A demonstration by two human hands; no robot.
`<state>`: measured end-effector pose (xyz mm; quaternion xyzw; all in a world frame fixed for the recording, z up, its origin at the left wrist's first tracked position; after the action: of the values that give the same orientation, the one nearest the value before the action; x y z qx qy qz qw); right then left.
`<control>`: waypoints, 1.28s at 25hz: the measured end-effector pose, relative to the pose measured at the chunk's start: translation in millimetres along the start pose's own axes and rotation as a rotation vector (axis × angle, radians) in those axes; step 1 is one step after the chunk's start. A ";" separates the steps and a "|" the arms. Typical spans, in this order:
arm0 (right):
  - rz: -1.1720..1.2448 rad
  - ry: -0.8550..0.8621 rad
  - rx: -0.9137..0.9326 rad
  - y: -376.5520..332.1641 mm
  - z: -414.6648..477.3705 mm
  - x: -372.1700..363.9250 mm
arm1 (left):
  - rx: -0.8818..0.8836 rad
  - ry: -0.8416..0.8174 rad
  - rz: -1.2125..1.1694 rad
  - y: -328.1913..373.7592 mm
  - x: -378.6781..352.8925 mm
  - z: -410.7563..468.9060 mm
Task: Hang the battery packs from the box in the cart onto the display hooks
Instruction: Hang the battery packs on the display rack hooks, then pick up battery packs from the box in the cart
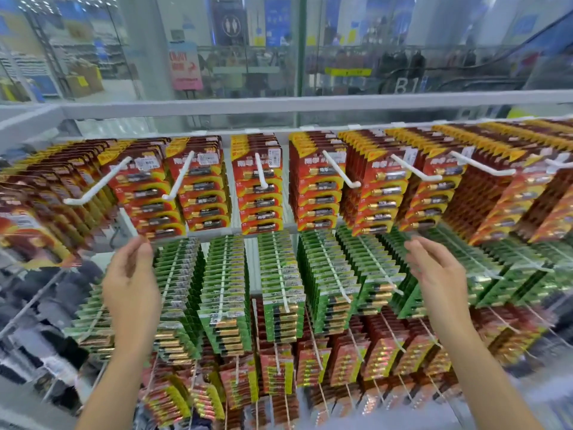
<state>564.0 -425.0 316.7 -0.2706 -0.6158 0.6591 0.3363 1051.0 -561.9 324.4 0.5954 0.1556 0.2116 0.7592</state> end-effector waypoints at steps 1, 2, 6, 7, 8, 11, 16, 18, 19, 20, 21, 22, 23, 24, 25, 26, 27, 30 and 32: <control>0.007 0.002 -0.031 9.7 -9.9 6.7 | 0.004 -0.060 -0.008 -4.3 -7.8 -17.1; 0.009 0.012 -0.057 19.5 -20.3 14.5 | 0.020 -0.129 -0.024 -8.5 -18.7 -35.5; -0.019 0.115 -0.127 59.9 -53.4 66.4 | 0.105 -0.394 -0.075 -18.2 -80.0 -117.2; -0.010 0.155 -0.144 68.2 -61.9 84.9 | 0.124 -0.453 -0.080 -20.6 -96.2 -136.9; -0.002 0.192 -0.164 75.8 -70.4 103.3 | 0.138 -0.504 -0.083 -20.2 -111.8 -156.5; -0.054 0.307 -0.213 100.2 -93.3 172.5 | 0.149 -0.604 -0.084 -18.1 -159.6 -214.8; 0.012 0.518 -0.300 135.3 -123.5 304.5 | 0.127 -0.625 -0.133 -17.8 -220.9 -321.0; 0.053 0.590 -0.335 145.3 -135.2 354.0 | 0.168 -0.743 -0.168 -20.6 -252.4 -380.2; 0.062 0.630 -0.342 152.1 -140.1 381.1 | 0.170 -0.827 -0.167 -22.1 -271.6 -413.7; 0.062 0.668 -0.355 158.8 -144.5 404.4 | 0.165 -0.900 -0.164 -23.0 -288.2 -443.9; 0.058 0.703 -0.372 166.2 -148.9 425.6 | 0.169 -0.958 -0.153 -25.3 -302.1 -472.8; 0.054 0.729 -0.387 172.1 -152.8 445.3 | 0.187 -1.021 -0.138 -26.6 -314.6 -502.2; 0.057 0.748 -0.399 177.5 -156.7 462.9 | 0.201 -1.091 -0.128 -25.2 -325.6 -531.3; 0.063 0.774 -0.410 183.3 -160.7 482.2 | 0.197 -1.164 -0.117 -22.1 -336.2 -562.0; 0.062 0.798 -0.424 188.6 -163.8 498.5 | 0.180 -1.217 -0.105 -18.1 -344.6 -587.9; 0.060 0.823 -0.431 192.3 -165.8 514.3 | 0.190 -1.254 -0.089 -18.1 -353.5 -609.3; 0.064 0.851 -0.442 195.9 -167.7 529.7 | 0.228 -1.293 -0.077 -18.1 -363.3 -631.9; 0.084 0.909 -0.472 202.8 -163.8 571.2 | 0.246 -1.459 -0.014 -12.3 -397.0 -698.0; 0.086 0.930 -0.496 208.8 -154.9 594.6 | 0.256 -1.478 -0.014 -6.1 -419.0 -730.2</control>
<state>287.4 131.2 128.6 -0.6309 -0.5272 0.3171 0.4727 334.1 -163.2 134.8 0.6653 -0.3678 -0.2679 0.5919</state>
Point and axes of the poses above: each hand's wrist, its own z-axis towards the middle knuckle, its own x-axis out of the back of the hand, y = z × x, the point moved 9 cm from there along z, towards the middle knuckle, and after that the axes turned 5 degrees about y, right-handed, at the moved point
